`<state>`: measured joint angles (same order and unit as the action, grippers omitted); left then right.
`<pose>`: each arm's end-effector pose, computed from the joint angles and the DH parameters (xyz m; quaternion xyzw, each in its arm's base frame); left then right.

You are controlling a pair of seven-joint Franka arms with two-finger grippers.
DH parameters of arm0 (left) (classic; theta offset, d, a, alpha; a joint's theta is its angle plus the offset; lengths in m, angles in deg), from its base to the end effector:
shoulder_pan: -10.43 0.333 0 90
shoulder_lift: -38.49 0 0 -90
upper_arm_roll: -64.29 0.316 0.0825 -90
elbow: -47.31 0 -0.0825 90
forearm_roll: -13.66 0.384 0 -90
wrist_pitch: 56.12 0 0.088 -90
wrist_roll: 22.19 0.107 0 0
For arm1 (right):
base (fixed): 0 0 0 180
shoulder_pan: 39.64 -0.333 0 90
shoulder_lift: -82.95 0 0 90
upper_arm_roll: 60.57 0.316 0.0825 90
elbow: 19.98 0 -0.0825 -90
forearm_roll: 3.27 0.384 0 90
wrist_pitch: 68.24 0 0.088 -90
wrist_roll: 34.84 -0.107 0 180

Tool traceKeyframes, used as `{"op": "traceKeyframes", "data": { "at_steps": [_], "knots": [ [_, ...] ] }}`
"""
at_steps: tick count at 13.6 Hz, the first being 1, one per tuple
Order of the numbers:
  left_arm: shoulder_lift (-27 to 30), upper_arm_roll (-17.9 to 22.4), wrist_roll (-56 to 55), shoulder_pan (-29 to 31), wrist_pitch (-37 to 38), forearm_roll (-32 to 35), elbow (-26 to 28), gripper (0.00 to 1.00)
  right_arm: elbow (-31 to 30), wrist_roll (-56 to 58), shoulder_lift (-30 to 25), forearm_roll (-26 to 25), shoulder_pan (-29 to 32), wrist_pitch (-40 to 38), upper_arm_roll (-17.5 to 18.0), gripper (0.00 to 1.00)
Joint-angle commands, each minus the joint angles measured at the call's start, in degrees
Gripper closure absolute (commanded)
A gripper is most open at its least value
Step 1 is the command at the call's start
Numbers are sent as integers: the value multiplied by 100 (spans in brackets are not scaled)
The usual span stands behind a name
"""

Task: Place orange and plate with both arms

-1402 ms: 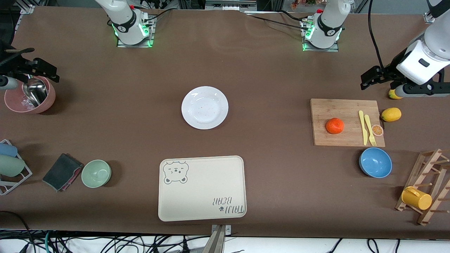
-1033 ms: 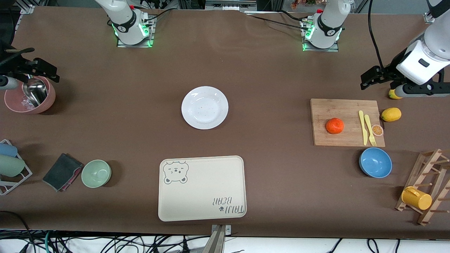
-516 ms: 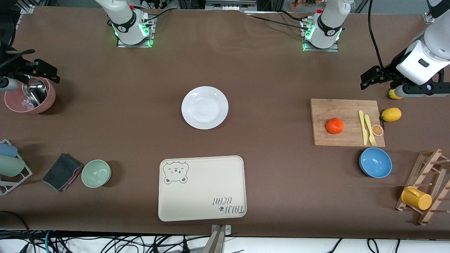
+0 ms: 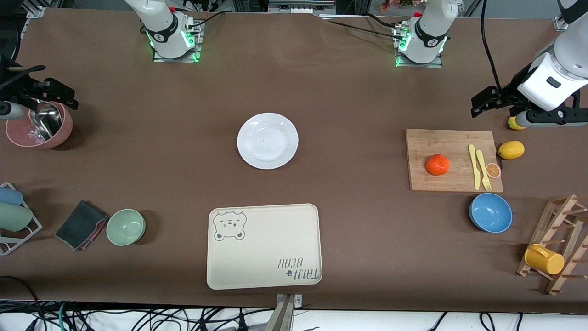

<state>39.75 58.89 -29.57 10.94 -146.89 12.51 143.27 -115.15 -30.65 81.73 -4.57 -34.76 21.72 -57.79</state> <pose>0.5433 -0.0491 0.5887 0.9991 0.0222 -0.0351 0.0053 0.5444 -0.0221 0.5937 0.9992 0.0186 -0.0354 0.0099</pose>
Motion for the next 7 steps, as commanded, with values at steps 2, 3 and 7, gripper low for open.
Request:
{"op": "traceKeyframes", "data": {
  "at_steps": [2,3,7],
  "knots": [
    [-56,4,149,46,148,-149,-148,0,42,11,8,16,30,4,12,0],
    [-48,4,149,46,157,-149,-148,0,42,11,8,16,30,4,12,0],
    [-56,4,149,46,183,-158,-157,0,42,11,16,24,30,4,12,0]
  ]
}}
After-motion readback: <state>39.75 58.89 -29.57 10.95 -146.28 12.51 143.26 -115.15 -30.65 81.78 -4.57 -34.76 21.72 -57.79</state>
